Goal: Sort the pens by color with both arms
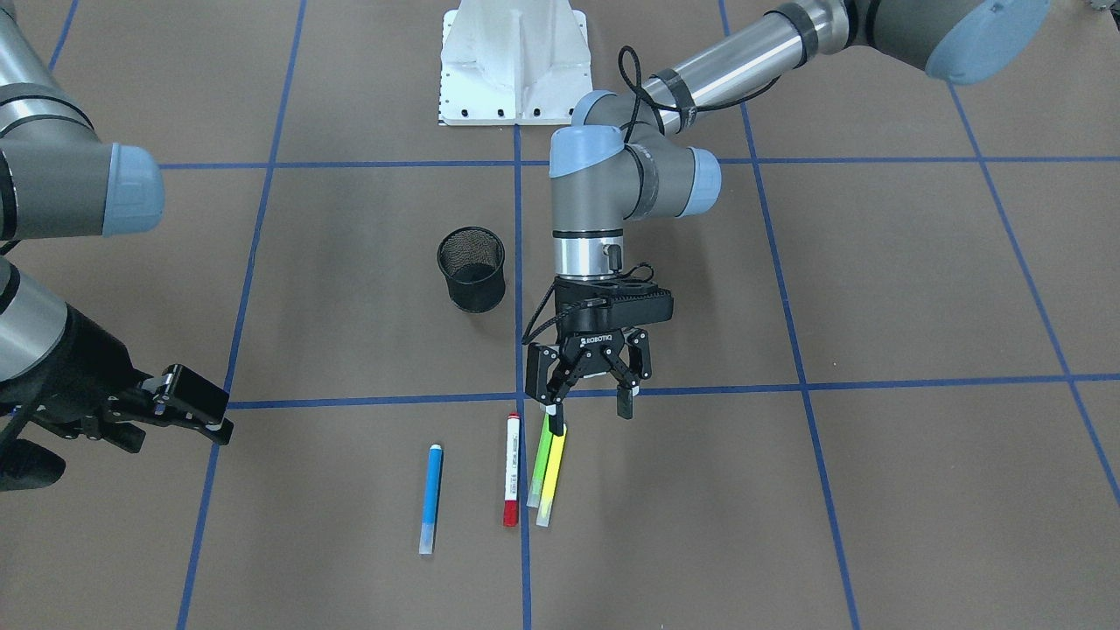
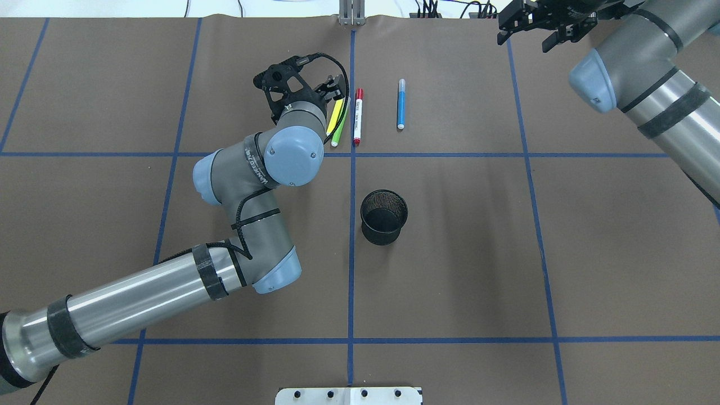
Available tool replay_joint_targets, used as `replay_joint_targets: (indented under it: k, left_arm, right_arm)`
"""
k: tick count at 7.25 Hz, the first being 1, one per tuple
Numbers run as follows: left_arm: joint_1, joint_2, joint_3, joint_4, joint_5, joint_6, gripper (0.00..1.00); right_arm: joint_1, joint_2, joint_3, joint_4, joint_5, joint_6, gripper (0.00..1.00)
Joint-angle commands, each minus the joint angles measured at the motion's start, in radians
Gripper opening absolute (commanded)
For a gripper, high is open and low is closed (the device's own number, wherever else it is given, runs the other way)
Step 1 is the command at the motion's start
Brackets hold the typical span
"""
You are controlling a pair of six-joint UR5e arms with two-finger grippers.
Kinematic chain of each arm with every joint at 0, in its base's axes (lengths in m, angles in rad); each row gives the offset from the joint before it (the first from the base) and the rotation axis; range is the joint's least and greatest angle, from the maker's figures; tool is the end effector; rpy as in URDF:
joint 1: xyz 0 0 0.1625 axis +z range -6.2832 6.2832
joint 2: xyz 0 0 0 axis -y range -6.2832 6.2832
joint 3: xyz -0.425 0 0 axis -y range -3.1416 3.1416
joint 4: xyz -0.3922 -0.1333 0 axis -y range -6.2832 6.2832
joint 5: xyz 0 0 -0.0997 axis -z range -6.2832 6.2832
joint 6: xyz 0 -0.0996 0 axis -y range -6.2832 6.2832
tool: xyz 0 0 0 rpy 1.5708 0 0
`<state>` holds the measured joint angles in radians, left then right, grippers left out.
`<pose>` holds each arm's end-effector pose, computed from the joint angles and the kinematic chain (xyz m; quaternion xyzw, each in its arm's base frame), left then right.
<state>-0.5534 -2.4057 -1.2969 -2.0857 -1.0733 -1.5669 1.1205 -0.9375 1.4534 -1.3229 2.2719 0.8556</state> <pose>0.5613 -0.5593 0.1929 0.3399 0.4193 -0.3472 0.7669 -0.2500 -0.6759 0.2976 0.0844 -0.4658 0.0500 0.8794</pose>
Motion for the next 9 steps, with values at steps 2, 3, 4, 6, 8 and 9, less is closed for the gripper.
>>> replay_joint_targets:
  k: [2, 3, 4, 6, 8, 9]
  left_arm:
    - [-0.213, 0.028, -0.209, 0.334, -0.367, 0.285, 1.0]
    - [-0.309, 0.058, -0.246, 0.41, -0.47, 0.465, 1.0]
    - [-0.407, 0.104, -0.257, 0.433, -0.576, 0.626, 1.0]
    - [-0.622, 0.234, -0.259, 0.437, -0.846, 1.028, 1.0]
    - [-0.735, 0.418, -0.257, 0.417, -0.941, 1.27, 1.0]
    - [-0.758, 0.491, -0.257, 0.364, -0.983, 1.266, 1.0]
  right_arm:
    - [0.022, 0.0, -0.005, -0.065, 0.001, -0.009, 1.0]
    - [0.033, 0.003, -0.005, -0.106, -0.006, -0.015, 1.0]
    - [0.047, 0.005, -0.004, -0.143, -0.006, -0.067, 1.0]
    - [0.08, -0.009, -0.001, -0.209, -0.006, -0.185, 1.0]
    - [0.108, -0.09, 0.019, -0.199, 0.003, -0.204, 1.0]
    - [0.111, -0.157, 0.088, -0.197, -0.008, -0.195, 1.0]
